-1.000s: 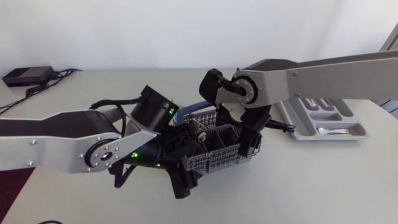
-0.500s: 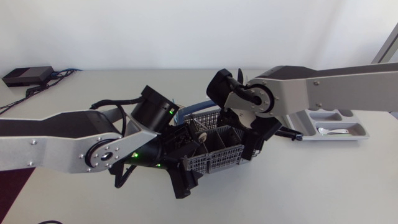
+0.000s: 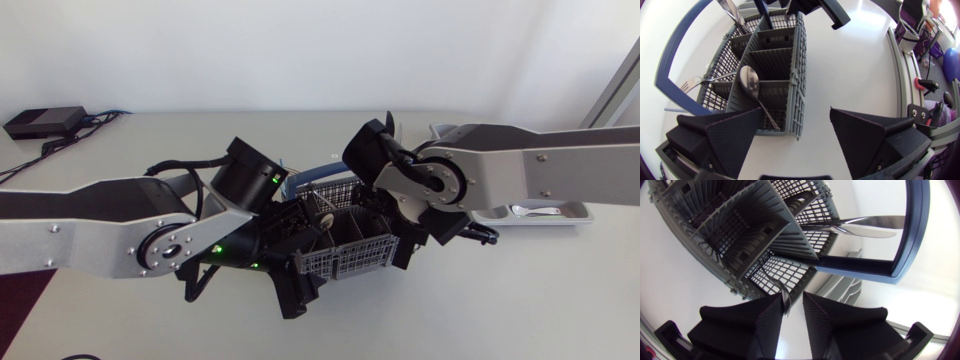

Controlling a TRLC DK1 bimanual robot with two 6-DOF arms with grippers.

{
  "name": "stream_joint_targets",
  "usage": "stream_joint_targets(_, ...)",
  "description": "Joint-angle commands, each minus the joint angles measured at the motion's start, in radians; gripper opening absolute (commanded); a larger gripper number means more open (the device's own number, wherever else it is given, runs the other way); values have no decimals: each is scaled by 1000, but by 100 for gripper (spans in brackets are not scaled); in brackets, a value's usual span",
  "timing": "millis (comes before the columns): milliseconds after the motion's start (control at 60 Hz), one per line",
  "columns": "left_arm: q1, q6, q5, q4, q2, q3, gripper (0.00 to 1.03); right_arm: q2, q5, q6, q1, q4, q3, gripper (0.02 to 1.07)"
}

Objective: Sort the cutlery from the basket into the organizer compartments.

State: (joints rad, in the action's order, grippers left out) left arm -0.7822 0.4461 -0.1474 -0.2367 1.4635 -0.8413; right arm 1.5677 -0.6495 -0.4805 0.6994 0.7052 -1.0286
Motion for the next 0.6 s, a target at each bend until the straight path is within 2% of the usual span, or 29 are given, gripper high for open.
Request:
stream_joint_targets(0, -11, -7, 9, 4, 18, 10, 94, -11, 24, -18, 9, 13, 56, 21)
stream_joint_targets(100, -12, -7, 11, 4, 18, 10, 94, -28, 33, -35, 12, -27, 81, 13)
stream_joint_targets(300, -12, -7, 11, 5, 21, 11, 94, -69, 56, -49, 20, -78, 117, 8)
stream_joint_targets(583, -12, -7, 11, 7, 24, 7, 94, -161, 62, -107, 74, -142, 156, 8)
